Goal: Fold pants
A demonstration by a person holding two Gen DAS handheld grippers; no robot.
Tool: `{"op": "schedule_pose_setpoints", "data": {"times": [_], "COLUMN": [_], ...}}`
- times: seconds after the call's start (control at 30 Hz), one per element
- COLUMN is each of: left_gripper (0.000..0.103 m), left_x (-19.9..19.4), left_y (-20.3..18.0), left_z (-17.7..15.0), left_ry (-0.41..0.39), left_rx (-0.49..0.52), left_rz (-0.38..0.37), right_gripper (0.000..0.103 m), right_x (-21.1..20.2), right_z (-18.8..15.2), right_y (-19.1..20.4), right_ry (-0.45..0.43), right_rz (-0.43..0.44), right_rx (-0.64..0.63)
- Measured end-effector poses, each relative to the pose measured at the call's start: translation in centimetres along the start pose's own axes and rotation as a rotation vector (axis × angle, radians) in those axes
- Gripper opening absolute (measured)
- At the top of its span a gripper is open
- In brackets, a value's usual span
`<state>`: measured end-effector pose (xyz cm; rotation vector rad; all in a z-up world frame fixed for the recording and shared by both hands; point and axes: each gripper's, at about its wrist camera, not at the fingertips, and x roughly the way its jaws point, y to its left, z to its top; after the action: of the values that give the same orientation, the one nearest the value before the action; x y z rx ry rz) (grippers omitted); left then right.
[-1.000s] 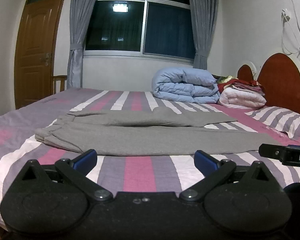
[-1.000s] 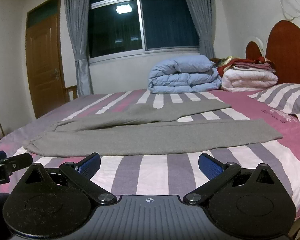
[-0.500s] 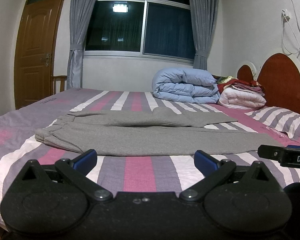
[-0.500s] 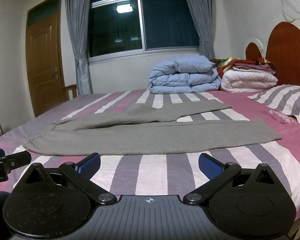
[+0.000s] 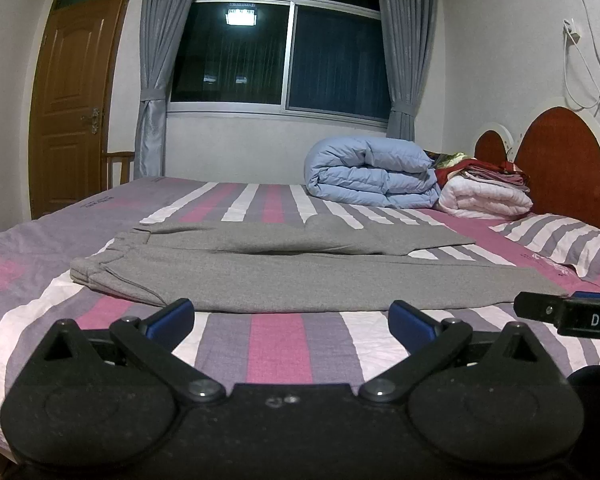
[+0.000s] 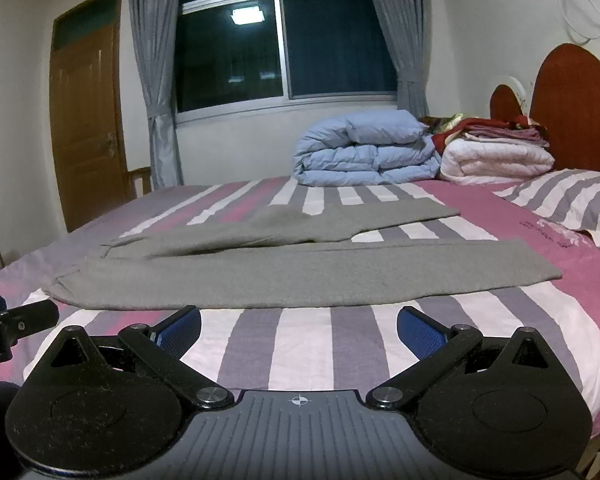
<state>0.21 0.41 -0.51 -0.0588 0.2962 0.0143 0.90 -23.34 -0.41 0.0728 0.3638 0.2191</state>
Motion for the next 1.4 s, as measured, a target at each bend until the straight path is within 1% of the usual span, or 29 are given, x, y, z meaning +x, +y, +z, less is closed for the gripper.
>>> {"op": "schedule_pose_setpoints", "data": {"times": [0.33,0.57,0.87,1.4], "left_gripper": [0.097,0.097,0.097,0.097], "left_x": [-0.13,-0.36,-0.72,-0.64], "left_y": [-0.11,-0.19,-0.32,-0.36], "left_z": [0.10,0.12,0.18,-0.10], "left_ry": [0.002,-0.017,-0.038,-0.033], "left_rx": [0.007,0.014,0.019,0.029], "left_rz": [0.001,-0.005,-0.008,-0.008], "right_gripper": [0.103,0.103,0.103,0.103], "right_x": [0.01,-0.23,-0.54,-0.51], "right_z": [0.03,0.13,0.11,0.03], "right_y": [0.14,0.14,-0.50,-0.15], "right_ry": [0.001,0.002,-0.011,-0.015], "right_rz": [-0.004,0.000,0.004,0.016], "right_rx": [0.008,0.007,0.047,0.018]}}
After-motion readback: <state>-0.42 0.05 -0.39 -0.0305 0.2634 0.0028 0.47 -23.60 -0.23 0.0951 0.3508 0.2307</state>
